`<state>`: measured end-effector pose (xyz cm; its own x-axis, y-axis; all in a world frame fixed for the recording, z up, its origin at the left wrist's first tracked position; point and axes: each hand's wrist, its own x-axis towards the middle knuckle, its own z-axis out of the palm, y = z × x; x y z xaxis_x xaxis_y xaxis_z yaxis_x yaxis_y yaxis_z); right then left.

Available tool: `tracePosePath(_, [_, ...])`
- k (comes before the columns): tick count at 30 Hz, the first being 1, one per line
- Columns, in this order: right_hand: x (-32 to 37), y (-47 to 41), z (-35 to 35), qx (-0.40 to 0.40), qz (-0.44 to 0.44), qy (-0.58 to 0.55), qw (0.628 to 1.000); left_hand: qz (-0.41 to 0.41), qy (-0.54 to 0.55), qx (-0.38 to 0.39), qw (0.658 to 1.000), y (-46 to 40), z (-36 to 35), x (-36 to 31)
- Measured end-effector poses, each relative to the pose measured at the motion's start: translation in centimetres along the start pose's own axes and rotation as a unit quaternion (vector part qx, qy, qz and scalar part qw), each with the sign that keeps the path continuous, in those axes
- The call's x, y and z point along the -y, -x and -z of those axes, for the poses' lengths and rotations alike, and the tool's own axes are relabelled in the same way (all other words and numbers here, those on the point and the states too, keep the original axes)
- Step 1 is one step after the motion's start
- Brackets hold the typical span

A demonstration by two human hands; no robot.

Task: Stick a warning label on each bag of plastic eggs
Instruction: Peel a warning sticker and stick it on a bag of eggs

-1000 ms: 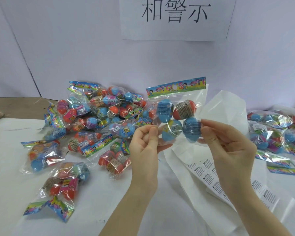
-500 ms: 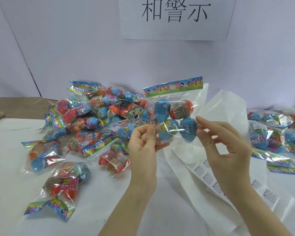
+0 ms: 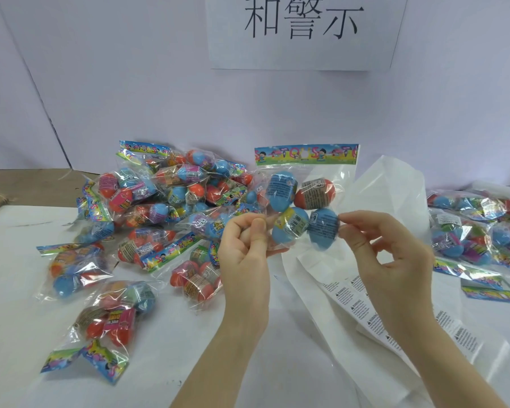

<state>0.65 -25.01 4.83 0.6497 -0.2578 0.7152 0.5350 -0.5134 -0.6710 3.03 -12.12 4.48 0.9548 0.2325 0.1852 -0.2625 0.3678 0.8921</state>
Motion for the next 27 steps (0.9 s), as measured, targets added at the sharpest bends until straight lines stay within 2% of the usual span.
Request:
tracePosePath(15, [-0.51,-0.06,0.2,0.055,-0.093,-0.062,0.992,-0.032,-0.009,0.019,0.999,0.6,-0.23,-0.28])
tracePosePath(22, [-0.25,-0.16,0.12,0.076,-0.032,-0.005,0.997,-0.027,-0.014,0.003,1.0,0.36,-0.1,-0.3])
tracePosePath(27, [-0.16,-0.27,0.2,0.059,-0.023,-0.01,0.998,-0.031,-0.011,-0.002,0.999,0.39,-0.09,-0.36])
